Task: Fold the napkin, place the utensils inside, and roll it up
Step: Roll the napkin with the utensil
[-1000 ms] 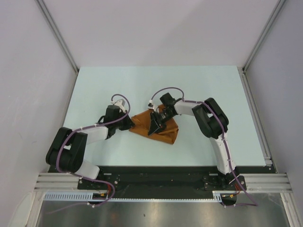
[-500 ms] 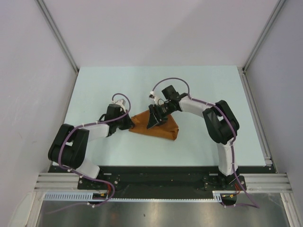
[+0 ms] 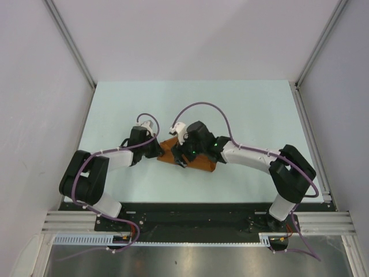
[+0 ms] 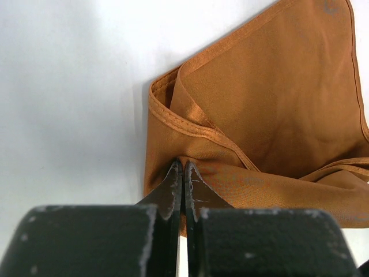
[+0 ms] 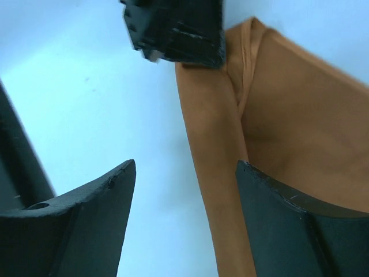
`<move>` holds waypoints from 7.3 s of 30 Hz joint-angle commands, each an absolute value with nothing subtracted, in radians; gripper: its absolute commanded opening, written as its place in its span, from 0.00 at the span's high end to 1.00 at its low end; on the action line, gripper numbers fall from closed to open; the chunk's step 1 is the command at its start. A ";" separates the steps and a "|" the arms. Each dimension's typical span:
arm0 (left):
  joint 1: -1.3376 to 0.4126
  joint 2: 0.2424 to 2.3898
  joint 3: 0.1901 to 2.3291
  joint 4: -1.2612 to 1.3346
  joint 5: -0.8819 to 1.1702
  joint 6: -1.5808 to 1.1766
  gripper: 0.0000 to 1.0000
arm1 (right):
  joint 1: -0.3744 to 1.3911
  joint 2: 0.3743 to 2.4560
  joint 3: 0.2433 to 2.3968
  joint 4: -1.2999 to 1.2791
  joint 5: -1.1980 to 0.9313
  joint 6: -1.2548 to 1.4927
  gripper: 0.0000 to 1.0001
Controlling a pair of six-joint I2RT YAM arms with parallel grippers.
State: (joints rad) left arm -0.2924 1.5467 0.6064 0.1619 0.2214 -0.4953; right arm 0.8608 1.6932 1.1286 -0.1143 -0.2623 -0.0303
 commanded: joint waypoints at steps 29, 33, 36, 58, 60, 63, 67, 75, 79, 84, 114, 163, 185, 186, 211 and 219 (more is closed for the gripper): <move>-0.288 1.582 0.655 0.138 0.261 -0.469 1.00 | 0.966 1.913 1.118 0.038 0.021 -0.302 0.32; -0.288 1.580 0.663 0.143 0.271 -0.471 1.00 | 0.943 1.927 1.126 0.006 0.011 -0.278 0.32; -0.288 1.574 0.669 0.146 0.276 -0.476 1.00 | 0.927 1.931 1.143 -0.052 -0.052 -0.246 0.36; -0.255 1.280 0.509 0.178 0.227 -0.528 0.20 | 0.815 2.009 1.189 -0.304 -0.576 -0.029 0.75; -0.255 1.264 0.474 0.184 0.256 -0.534 0.18 | 0.802 2.017 1.203 -0.313 -0.609 -0.009 0.76; -0.255 1.262 0.440 0.204 0.273 -0.545 0.16 | 0.790 2.029 1.221 -0.322 -0.655 -0.005 0.76; -0.255 1.305 0.431 0.247 0.305 -0.564 0.16 | 0.773 2.051 1.236 -0.328 -0.661 0.014 0.76; -0.255 1.419 0.423 0.351 0.365 -0.609 0.44 | 0.767 2.063 1.246 -0.336 -0.664 0.008 0.76; -0.255 1.459 0.440 0.370 0.397 -0.614 0.72 | 0.764 2.059 1.246 -0.336 -0.653 0.008 0.75; -0.255 1.459 0.462 0.299 0.371 -0.591 1.00 | 0.761 1.988 1.249 -0.328 -0.617 0.018 0.50; -0.252 1.539 0.607 0.117 0.408 -0.523 1.00 | 0.983 1.844 1.051 0.017 0.011 -0.204 0.28; -0.270 1.385 0.382 0.509 0.456 -0.568 0.39 | 0.630 2.172 1.210 -0.270 -1.037 0.184 0.89; -0.270 1.506 0.526 0.247 0.402 -0.499 1.00 | 0.689 1.824 1.281 -0.420 -0.619 0.157 0.24; -0.270 1.511 0.531 0.235 0.406 -0.497 1.00 | 0.701 1.800 1.270 -0.411 -0.495 0.153 0.24; -0.271 1.555 0.588 0.155 0.422 -0.512 1.00 | 1.163 1.696 0.902 0.196 0.313 -0.241 0.36; -0.270 1.559 0.592 0.155 0.425 -0.511 1.00 | 1.120 1.755 0.923 0.149 0.259 -0.210 0.36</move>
State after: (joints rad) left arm -0.2703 1.5440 0.5659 0.1738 0.4309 -0.5308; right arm 1.1458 1.7302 0.8829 0.1360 0.2775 -0.2184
